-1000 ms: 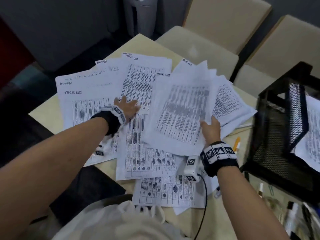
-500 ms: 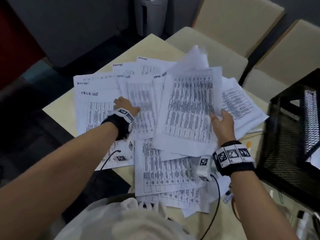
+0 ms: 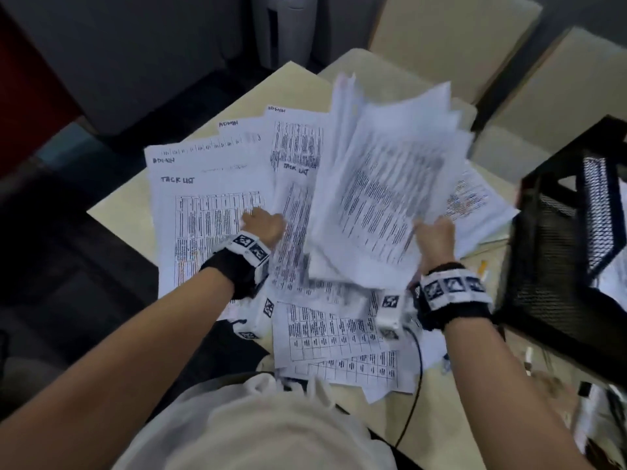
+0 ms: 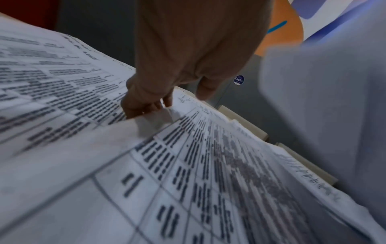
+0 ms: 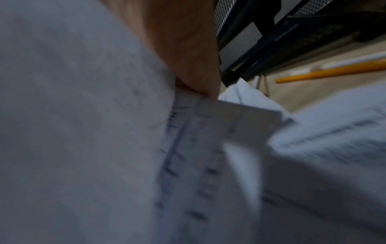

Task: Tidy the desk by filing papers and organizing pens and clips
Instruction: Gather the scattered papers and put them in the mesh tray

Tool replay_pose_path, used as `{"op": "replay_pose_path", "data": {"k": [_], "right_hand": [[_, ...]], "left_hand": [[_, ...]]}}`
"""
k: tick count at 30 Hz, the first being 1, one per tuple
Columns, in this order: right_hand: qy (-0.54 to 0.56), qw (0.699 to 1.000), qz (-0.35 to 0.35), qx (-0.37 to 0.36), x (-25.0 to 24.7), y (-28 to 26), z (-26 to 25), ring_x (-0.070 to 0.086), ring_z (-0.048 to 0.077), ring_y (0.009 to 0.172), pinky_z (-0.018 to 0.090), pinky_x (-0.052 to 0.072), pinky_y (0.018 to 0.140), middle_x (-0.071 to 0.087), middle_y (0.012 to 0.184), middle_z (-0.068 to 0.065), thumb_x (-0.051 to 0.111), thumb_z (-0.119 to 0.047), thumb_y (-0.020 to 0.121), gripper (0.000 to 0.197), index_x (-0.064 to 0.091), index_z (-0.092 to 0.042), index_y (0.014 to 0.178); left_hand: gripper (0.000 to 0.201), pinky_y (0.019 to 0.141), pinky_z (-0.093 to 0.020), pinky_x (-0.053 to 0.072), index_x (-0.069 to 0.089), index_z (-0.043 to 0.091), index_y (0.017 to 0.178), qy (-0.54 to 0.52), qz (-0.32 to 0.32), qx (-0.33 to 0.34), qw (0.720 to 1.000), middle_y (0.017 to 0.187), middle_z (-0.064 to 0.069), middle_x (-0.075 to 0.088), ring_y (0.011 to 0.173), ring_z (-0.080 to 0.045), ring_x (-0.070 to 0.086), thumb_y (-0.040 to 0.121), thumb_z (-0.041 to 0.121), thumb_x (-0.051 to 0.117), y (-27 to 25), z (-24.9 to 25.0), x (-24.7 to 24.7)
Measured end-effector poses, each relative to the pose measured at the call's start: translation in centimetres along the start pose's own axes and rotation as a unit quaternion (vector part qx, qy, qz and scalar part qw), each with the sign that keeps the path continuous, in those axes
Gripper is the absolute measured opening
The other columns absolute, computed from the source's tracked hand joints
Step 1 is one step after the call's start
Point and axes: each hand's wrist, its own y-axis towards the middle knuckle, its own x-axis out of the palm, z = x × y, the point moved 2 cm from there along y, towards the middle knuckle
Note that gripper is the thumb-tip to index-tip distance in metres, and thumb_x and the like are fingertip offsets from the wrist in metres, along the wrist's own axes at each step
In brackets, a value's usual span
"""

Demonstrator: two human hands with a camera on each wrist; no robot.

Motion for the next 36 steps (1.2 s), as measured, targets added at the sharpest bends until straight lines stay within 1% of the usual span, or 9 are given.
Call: {"op": "replay_pose_path", "data": {"k": [7, 13, 15, 18, 21, 24, 29, 33, 36], "right_hand": [[-0.075, 0.982, -0.163, 0.051, 3.6, -5.8, 3.2, 0.042, 0.038, 0.125, 0.049, 0.04, 0.103, 0.036, 0.142, 0.019, 0.049, -0.009, 0.093, 0.054, 0.019, -0.008, 0.138], [-0.056, 0.976, -0.127, -0.169, -1.0, -7.9, -2.0, 0.044, 0.009, 0.06, 0.021, 0.037, 0.056, 0.048, 0.067, -0.004, 0.054, -0.006, 0.09, 0.011, 0.05, -0.013, 0.082], [0.028, 0.97, -0.108, -0.218, -3.6, -8.3, -4.8, 0.056, 0.01, 0.073, 0.013, 0.046, 0.066, 0.06, 0.082, 0.0, 0.057, -0.006, 0.089, 0.01, 0.058, -0.01, 0.097], [0.15, 0.949, -0.061, -0.269, -7.5, -8.8, -8.6, 0.063, 0.022, 0.103, 0.034, 0.05, 0.094, 0.064, 0.106, 0.005, 0.063, -0.01, 0.085, 0.023, 0.057, -0.014, 0.108], [0.226, 0.923, -0.007, -0.31, -10.5, -9.2, -10.9, 0.06, 0.025, 0.111, 0.044, 0.047, 0.102, 0.063, 0.111, 0.006, 0.064, -0.011, 0.084, 0.027, 0.055, -0.011, 0.11], [0.276, 0.909, 0.031, -0.311, -11.8, -9.2, -11.4, 0.059, 0.022, 0.102, 0.046, 0.048, 0.098, 0.063, 0.102, 0.012, 0.068, -0.018, 0.082, 0.027, 0.055, -0.007, 0.103], [0.292, 0.93, 0.009, -0.225, -10.4, -8.8, -8.7, 0.058, 0.0, 0.099, 0.017, 0.05, 0.089, 0.057, 0.111, -0.002, 0.057, -0.007, 0.09, 0.044, 0.034, -0.009, 0.127], [0.204, 0.963, 0.042, -0.174, -8.3, -8.7, -7.2, 0.056, 0.009, 0.091, 0.035, 0.051, 0.091, 0.054, 0.097, -0.007, 0.045, 0.006, 0.089, 0.032, 0.038, -0.019, 0.108], [0.214, 0.958, 0.078, -0.174, -7.8, -8.3, -6.8, 0.052, -0.001, 0.077, 0.018, 0.049, 0.073, 0.05, 0.088, -0.014, 0.036, 0.012, 0.086, 0.036, 0.037, -0.019, 0.105]], "left_hand": [[0.075, 0.115, -0.047, 0.027, 0.009, -0.001, 0.149, -0.059, -0.07, 0.009, 0.996, 0.156, -0.021, 0.009, 0.14, -0.04, 0.023, 0.096, 0.045, 0.035, -2.9, -0.2, 3.2], [0.071, 0.07, -0.031, 0.046, 0.05, -0.003, 0.12, -0.198, -0.108, 0.047, 0.973, 0.094, -0.012, 0.059, 0.084, -0.024, 0.059, 0.084, 0.058, 0.052, -3.3, -0.5, 1.9], [0.063, 0.063, -0.026, 0.04, 0.055, 0.006, 0.098, -0.291, -0.118, 0.103, 0.944, 0.081, 0.0, 0.05, 0.072, -0.014, 0.048, 0.075, 0.064, 0.057, -5.0, 1.6, 0.1], [0.073, 0.078, -0.032, 0.053, 0.056, 0.01, 0.116, -0.398, -0.146, 0.27, 0.865, 0.098, 0.004, 0.066, 0.089, -0.014, 0.062, 0.064, 0.058, 0.073, -7.9, 6.2, -3.3], [0.024, 0.083, -0.035, 0.056, 0.062, 0.013, 0.098, -0.425, -0.117, 0.405, 0.801, 0.086, 0.007, 0.074, 0.083, -0.011, 0.069, 0.076, 0.02, 0.069, -10.7, 10.5, -6.7], [0.022, 0.082, -0.033, 0.057, 0.062, 0.013, 0.093, -0.411, -0.102, 0.471, 0.773, 0.079, 0.009, 0.074, 0.08, -0.009, 0.069, 0.074, 0.017, 0.07, -12.7, 12.3, -8.2], [0.056, 0.079, -0.019, 0.055, 0.056, 0.014, 0.106, -0.363, -0.136, 0.47, 0.793, 0.095, 0.006, 0.069, 0.084, 0.001, 0.068, 0.06, 0.032, 0.082, -12.7, 11.8, -6.7], [0.023, 0.059, -0.01, 0.05, 0.052, 0.015, 0.079, -0.308, -0.131, 0.457, 0.824, 0.064, 0.01, 0.067, 0.058, 0.007, 0.063, 0.075, 0.005, 0.073, -12.3, 12.0, -4.9], [0.026, 0.056, -0.01, 0.049, 0.051, 0.015, 0.07, -0.306, -0.1, 0.458, 0.828, 0.054, 0.011, 0.066, 0.054, 0.006, 0.062, 0.078, -0.002, 0.069, -12.0, 12.0, -4.9]]}}
